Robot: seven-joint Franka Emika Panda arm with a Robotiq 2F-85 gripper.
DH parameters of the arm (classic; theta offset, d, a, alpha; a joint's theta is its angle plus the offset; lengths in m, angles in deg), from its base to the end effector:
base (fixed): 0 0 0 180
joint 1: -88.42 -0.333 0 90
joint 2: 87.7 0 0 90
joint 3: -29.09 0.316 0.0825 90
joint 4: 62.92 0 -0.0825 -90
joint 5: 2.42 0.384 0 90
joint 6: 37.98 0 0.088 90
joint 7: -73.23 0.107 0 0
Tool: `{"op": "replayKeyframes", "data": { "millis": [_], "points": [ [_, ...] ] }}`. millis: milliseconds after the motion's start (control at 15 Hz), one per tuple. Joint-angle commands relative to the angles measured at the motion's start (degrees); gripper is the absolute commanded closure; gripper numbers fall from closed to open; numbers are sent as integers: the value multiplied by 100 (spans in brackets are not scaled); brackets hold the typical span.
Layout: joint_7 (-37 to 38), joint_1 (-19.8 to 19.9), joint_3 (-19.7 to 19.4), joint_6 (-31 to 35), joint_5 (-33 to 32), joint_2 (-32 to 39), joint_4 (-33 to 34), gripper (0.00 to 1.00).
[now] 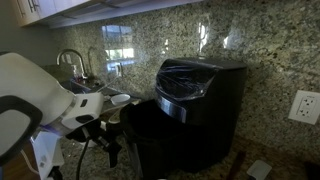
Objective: Open the air fryer, then pick the bottle and put it in
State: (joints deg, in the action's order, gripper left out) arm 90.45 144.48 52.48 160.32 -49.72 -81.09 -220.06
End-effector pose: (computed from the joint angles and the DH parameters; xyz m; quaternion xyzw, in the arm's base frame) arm 0.3873 -0.1426 0.2509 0.9581 -0.0115 0.2860 0.0137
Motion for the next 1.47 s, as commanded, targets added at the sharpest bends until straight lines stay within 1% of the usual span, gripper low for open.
{"op": "replayKeyframes", "data": {
  "millis": [0, 67, 133, 200, 400, 600, 867, 1133, 1400],
  "points": [
    [287, 120, 109, -240, -412, 139, -72, 83],
    [333, 128, 92, -225, -421, 100, -65, 42],
    [329, 129, 87, -258, -436, 70, -54, 31],
    [307, 131, 99, -390, -485, 115, -74, 26],
    [305, 157, 146, -596, -538, 254, -115, 1],
    [293, 196, 221, -785, -518, 338, -106, 0],
    [261, 356, 503, -1033, -488, 388, -30, 0],
    [186, 628, 837, -1205, -429, 440, 49, 0],
    [136, 1004, 1246, -1322, -363, 467, 143, 0]
  ]
}}
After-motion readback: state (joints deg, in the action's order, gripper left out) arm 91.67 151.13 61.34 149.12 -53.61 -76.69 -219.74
